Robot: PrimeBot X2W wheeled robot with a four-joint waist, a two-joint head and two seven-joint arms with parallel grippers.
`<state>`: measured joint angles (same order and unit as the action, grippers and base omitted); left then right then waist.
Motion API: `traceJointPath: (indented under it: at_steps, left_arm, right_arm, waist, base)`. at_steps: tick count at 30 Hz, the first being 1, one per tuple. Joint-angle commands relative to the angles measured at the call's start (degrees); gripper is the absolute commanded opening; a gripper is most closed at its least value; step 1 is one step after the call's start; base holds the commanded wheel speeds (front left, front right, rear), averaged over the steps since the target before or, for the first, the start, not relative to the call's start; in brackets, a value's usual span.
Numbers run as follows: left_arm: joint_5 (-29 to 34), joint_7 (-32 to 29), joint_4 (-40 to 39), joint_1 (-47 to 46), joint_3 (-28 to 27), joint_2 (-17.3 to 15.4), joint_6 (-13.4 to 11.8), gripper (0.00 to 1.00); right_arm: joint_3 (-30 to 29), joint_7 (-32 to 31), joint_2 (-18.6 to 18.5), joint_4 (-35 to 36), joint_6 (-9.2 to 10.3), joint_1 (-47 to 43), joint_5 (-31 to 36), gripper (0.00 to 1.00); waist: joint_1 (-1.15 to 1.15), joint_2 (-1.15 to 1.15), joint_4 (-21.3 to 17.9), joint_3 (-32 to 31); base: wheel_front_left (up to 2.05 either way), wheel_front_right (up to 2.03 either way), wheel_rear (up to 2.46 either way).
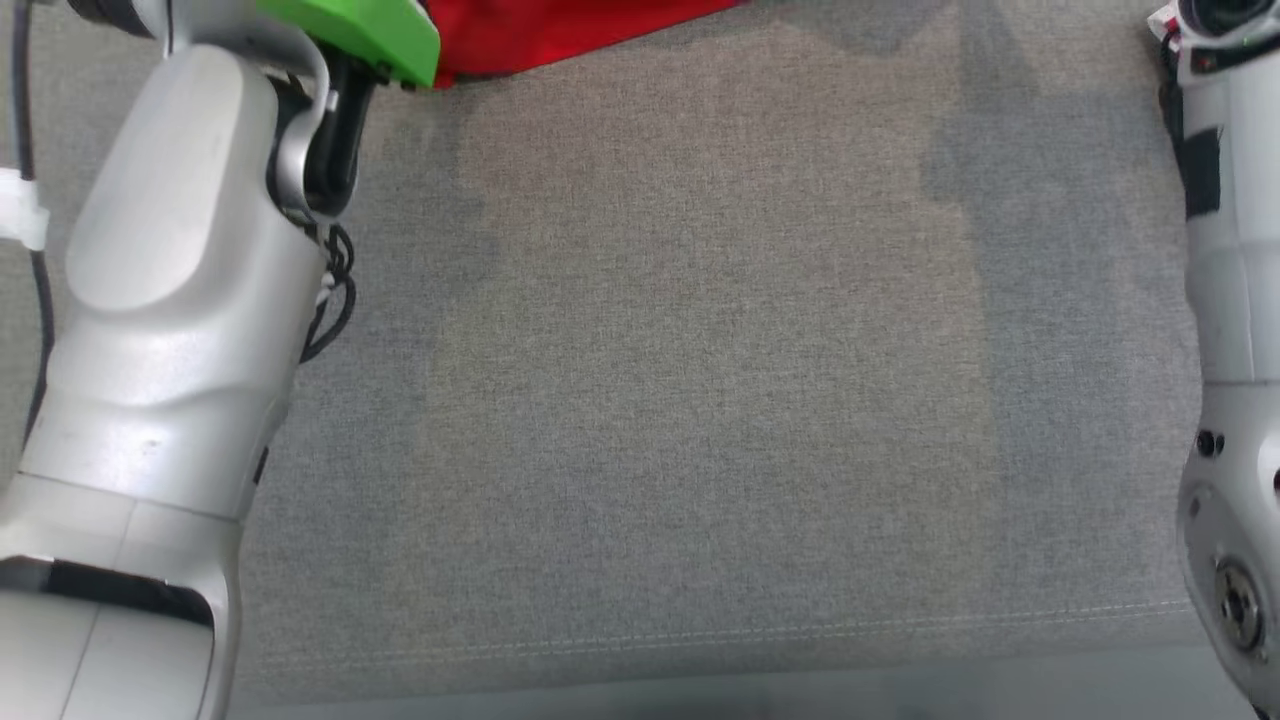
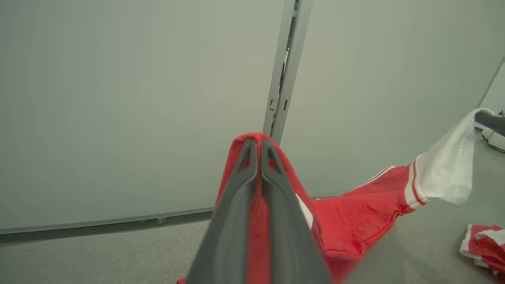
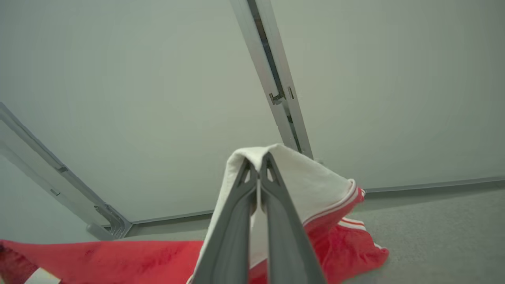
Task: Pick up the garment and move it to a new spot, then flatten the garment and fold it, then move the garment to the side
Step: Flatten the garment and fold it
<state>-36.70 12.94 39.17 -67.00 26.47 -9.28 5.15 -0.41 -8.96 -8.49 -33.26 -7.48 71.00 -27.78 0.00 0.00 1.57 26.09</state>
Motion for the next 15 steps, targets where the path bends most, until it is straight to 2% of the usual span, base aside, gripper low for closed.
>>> traceJointPath:
  at_steps: [1,5,10,15]
  left_arm:
    - [-0.12,-0.63,0.22,1.6,0.4,-0.32,0.4,0.0]
    - [-0.9,-4.97,0.58,6.17,2.83,-1.02,0.87,0.0]
    - [-2.23,-9.3,-0.22,13.04,5.36,-1.32,1.36,0.0]
    - [-1.61,-11.38,-3.42,19.6,8.53,-3.03,1.63,0.0]
  right_arm:
    - [0.21,-1.31,0.04,1.24,-0.01,-1.53,-0.55,0.0]
    - [-1.93,-11.96,0.15,11.51,0.0,-11.44,-2.34,0.0]
    - [-5.93,-24.35,1.84,23.8,-0.01,-23.89,-0.84,0.0]
    - [-9.68,-34.85,4.05,32.48,-0.01,-34.47,0.83,0.0]
  waist:
    - [0.0,0.0,-0.22,-1.15]
    - [0.0,0.0,-0.27,-3.96]
    - [0.0,0.0,-0.04,-7.38]
    - [0.0,0.0,0.12,-10.96]
  base:
    - [0.0,0.0,0.0]
    - [0.0,0.0,0.0]
    - [0.0,0.0,0.0]
    - [0.0,0.0,0.0]
